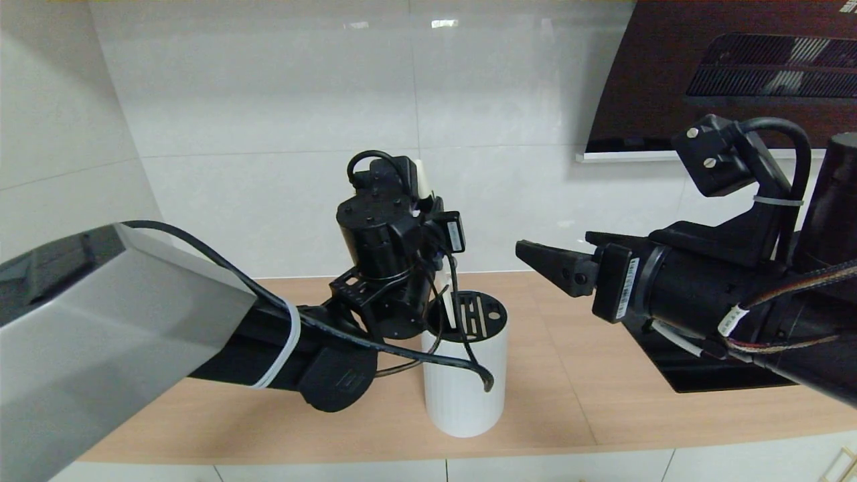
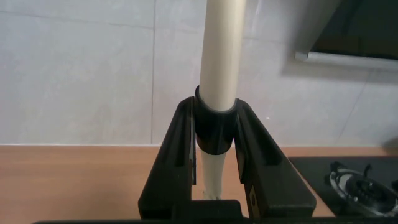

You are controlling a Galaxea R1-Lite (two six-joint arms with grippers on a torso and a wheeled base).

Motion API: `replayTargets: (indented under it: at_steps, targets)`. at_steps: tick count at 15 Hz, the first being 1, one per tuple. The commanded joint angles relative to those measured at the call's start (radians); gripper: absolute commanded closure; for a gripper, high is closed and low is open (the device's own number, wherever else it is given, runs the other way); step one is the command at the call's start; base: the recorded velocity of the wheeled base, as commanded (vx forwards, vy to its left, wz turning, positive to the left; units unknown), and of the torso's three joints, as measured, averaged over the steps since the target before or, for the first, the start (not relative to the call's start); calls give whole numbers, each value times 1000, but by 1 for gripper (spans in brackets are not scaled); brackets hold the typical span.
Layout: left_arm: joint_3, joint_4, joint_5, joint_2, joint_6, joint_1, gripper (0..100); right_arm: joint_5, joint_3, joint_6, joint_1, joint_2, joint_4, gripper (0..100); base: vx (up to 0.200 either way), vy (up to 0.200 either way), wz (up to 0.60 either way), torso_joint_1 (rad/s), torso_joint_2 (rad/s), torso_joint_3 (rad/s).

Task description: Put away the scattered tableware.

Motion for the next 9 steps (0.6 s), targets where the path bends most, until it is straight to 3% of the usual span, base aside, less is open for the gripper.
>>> replayTargets:
  at_steps: [1,7,9]
  targets:
    - [-1,-6,1,29,-1,0,100,0,1,0,1,9,-1,0,0,0,0,0,0,0]
    - [5,-8,1,69,-8,-16,100,0,3,0,1,15,-1,0,0,0,0,0,0,0]
    - [7,-8,1,90,-31,-29,100,0,3,0,1,17,-1,0,0,0,0,0,0,0]
